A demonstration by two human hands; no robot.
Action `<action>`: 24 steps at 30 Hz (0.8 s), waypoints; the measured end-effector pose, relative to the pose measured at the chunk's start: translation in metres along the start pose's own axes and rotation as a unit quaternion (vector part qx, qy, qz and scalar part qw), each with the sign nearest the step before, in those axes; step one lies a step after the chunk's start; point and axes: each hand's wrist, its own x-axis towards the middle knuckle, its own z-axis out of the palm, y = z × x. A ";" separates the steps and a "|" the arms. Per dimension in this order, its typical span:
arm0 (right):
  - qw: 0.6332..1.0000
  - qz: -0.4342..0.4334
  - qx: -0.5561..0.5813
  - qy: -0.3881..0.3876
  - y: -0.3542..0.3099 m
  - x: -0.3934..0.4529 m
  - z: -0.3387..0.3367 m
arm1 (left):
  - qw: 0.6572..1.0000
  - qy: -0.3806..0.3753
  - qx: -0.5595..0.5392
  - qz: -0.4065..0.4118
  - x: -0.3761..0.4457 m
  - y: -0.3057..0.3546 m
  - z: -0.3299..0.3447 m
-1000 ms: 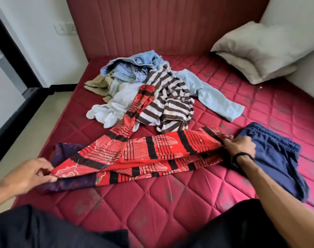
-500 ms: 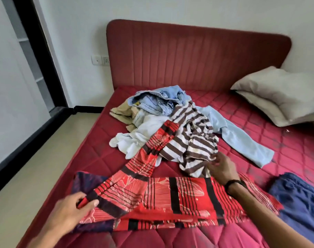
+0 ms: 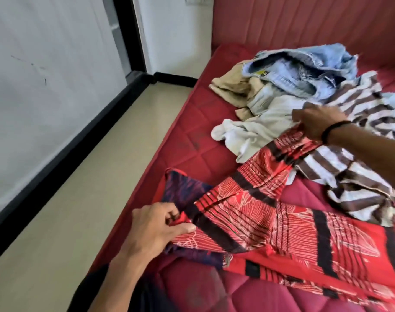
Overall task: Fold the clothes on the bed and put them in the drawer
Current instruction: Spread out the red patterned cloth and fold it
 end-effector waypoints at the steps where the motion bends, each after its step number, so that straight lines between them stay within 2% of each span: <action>1: 1.000 0.011 -0.016 0.005 0.009 -0.004 -0.004 | 1.000 -0.011 -0.005 0.008 0.001 0.001 -0.002; 5: 0.993 0.083 0.072 0.037 0.036 -0.027 -0.024 | 0.999 0.002 -0.043 0.027 0.001 -0.004 -0.001; 8: 0.976 0.109 0.144 0.126 0.054 -0.056 -0.036 | 0.999 0.021 -0.017 0.046 -0.009 -0.005 -0.001; 11: 0.953 0.137 0.165 0.212 0.072 -0.118 -0.040 | 0.998 -0.019 0.026 0.058 -0.018 0.004 -0.008; 14: 0.939 0.129 0.173 0.269 0.083 -0.206 -0.028 | 0.992 -0.066 0.098 0.052 -0.021 0.011 -0.009; 16: 0.947 0.133 0.170 0.237 0.084 -0.265 -0.005 | 0.982 -0.080 0.160 0.054 -0.019 0.011 -0.006; 19: 0.967 0.154 0.152 0.134 0.086 -0.357 0.050 | 0.963 -0.110 0.240 0.061 -0.025 0.020 0.000; 22: 0.969 0.165 0.182 -0.014 0.072 -0.406 0.079 | 0.924 -0.220 0.311 0.025 -0.025 0.046 -0.008; 24: 0.956 0.186 0.221 -0.048 0.068 -0.401 0.074 | 0.904 -0.288 0.317 -0.015 -0.013 0.072 -0.016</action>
